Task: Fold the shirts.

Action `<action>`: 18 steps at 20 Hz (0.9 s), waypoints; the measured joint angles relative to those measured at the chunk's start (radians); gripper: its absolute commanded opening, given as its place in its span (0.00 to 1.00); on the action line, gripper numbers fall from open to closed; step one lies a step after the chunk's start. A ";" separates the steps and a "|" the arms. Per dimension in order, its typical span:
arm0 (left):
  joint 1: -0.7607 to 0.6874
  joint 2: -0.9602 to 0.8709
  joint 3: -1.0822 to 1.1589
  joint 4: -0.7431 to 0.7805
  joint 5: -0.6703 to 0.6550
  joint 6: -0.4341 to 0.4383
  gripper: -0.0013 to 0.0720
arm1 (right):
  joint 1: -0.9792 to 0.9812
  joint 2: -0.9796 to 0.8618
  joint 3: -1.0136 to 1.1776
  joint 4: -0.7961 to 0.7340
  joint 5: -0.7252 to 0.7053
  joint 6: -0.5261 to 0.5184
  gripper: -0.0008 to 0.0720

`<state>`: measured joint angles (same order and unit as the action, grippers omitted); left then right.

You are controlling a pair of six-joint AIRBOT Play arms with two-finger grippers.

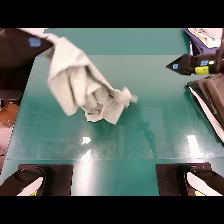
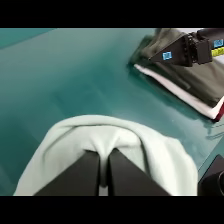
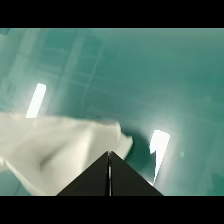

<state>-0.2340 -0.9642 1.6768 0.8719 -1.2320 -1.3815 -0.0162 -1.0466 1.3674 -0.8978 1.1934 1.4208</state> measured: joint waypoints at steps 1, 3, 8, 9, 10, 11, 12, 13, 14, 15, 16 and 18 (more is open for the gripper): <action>0.000 -0.035 0.005 -0.008 0.009 0.016 0.05 | -0.011 0.000 0.021 0.002 -0.003 0.000 0.03; 0.001 -0.104 0.012 0.023 0.012 0.040 0.05 | -0.035 0.000 0.056 0.008 -0.001 0.000 0.03; 0.028 -0.205 0.012 0.248 -0.066 0.034 0.05 | -0.057 -0.004 0.024 0.012 0.051 0.001 0.44; 0.039 -0.213 0.011 0.283 -0.077 0.031 0.05 | -0.051 -0.005 -0.008 0.012 0.053 0.001 0.64; 0.051 -0.218 0.010 0.310 -0.090 0.028 0.05 | -0.039 -0.006 -0.051 0.013 0.055 0.000 0.66; 0.060 -0.222 0.009 0.330 -0.101 0.025 0.05 | -0.023 -0.006 -0.098 0.014 0.055 0.001 0.66; 0.065 -0.225 0.009 0.345 -0.112 0.025 0.05 | -0.002 -0.006 -0.155 0.014 0.040 0.001 0.66; 0.069 -0.227 0.008 0.356 -0.120 0.023 0.05 | 0.022 -0.008 -0.211 0.014 0.019 0.000 0.66; 0.072 -0.229 0.009 0.363 -0.125 0.022 0.05 | 0.050 -0.012 -0.271 0.014 -0.012 0.001 0.66; 0.075 -0.230 0.008 0.370 -0.130 0.022 0.05 | 0.082 -0.023 -0.325 0.015 -0.049 0.000 0.66; 0.078 -0.231 0.008 0.375 -0.134 0.021 0.05 | 0.111 -0.041 -0.369 0.016 -0.077 0.000 0.66; 0.079 -0.232 0.008 0.380 -0.143 0.021 0.05 | 0.167 -0.098 -0.434 0.028 -0.134 -0.002 0.66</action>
<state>-0.1547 -1.1957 1.6852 1.2522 -1.3754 -1.3605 0.1513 -1.1442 0.9337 -0.8700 1.0595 1.4185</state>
